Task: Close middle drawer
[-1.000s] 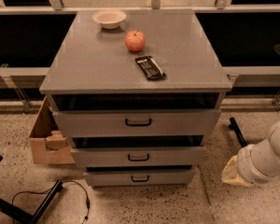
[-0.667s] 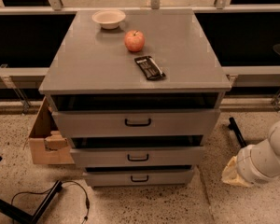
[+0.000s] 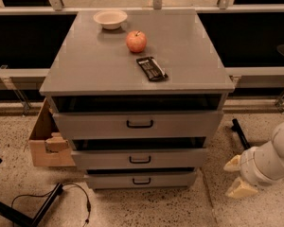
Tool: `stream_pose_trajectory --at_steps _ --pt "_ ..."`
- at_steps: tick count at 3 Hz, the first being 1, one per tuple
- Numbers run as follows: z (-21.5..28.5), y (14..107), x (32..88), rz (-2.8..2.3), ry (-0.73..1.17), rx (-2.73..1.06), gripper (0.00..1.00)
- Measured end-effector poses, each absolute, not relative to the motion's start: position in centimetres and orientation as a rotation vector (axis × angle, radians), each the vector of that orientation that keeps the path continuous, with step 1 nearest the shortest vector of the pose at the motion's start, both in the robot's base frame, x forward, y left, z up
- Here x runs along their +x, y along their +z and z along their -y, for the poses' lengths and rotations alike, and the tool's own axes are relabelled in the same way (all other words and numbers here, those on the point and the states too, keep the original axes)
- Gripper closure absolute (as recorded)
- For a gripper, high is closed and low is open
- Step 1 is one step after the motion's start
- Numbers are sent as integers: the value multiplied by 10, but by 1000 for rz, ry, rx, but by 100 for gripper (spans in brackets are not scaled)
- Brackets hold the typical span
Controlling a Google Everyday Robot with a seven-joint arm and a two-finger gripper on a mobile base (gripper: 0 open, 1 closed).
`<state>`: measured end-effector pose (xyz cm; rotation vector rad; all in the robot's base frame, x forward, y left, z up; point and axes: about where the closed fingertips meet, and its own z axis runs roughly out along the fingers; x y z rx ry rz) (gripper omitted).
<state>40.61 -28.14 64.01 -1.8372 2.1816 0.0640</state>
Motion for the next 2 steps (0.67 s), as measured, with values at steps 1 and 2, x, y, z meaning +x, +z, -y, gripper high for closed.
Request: stream_pose_trajectory --at_steps 1,2 --pt "281 640 406 -2181 64 -1839 0" --pt "281 640 406 -2181 64 -1839 0"
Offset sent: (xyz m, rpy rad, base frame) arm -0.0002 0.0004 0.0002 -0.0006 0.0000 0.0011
